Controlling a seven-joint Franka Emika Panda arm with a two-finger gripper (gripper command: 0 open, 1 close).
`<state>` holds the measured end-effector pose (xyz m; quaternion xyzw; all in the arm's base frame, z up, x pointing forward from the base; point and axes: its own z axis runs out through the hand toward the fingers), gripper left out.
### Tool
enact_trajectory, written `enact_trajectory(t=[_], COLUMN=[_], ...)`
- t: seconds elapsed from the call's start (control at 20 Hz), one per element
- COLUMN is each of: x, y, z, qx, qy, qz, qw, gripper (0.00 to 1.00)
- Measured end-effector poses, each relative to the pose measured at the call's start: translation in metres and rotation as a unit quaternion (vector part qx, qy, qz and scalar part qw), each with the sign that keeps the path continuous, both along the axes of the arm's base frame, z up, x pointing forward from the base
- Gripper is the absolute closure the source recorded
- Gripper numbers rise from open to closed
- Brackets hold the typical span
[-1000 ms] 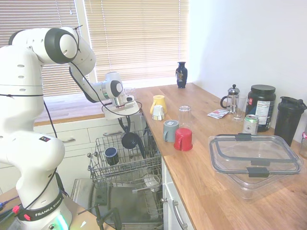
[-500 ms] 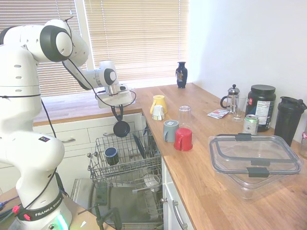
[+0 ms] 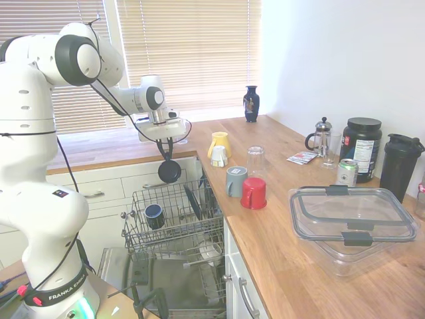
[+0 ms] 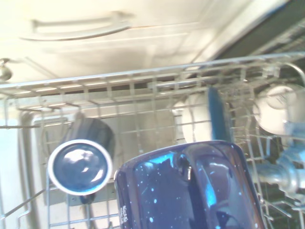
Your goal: Unload a mug from dishwasher
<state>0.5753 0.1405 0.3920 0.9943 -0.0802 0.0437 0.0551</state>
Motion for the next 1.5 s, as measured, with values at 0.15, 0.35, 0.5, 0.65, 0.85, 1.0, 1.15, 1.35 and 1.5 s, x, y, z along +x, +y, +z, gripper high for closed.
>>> enact_trajectory(t=[0.15,0.35,0.5,0.65,0.85,1.0,1.15,1.35,1.5], x=[0.006,0.009,0.01,0.007,-0.001,-0.01,-0.015,-0.018,-0.015], y=[-0.017,-0.037,-0.061,-0.087,-0.125,-0.154,-0.174,-0.194,-0.208], z=[0.009,0.02,0.028,0.034,0.034,0.036,0.042,0.044,0.053], qx=[0.011,0.021,0.027,0.033,0.039,0.04,0.041,0.04,0.039], qy=[-0.005,-0.011,-0.013,-0.012,-0.004,-0.001,-0.001,0.006,0.008], qz=[-0.022,-0.047,-0.07,-0.092,-0.121,-0.143,-0.16,-0.18,-0.193], qw=[0.9997,0.9986,0.9971,0.9951,0.9919,0.9889,0.9862,0.9828,0.9805], gripper=[1.0,1.0,1.0,1.0,1.0,1.0,1.0,1.0,1.0])
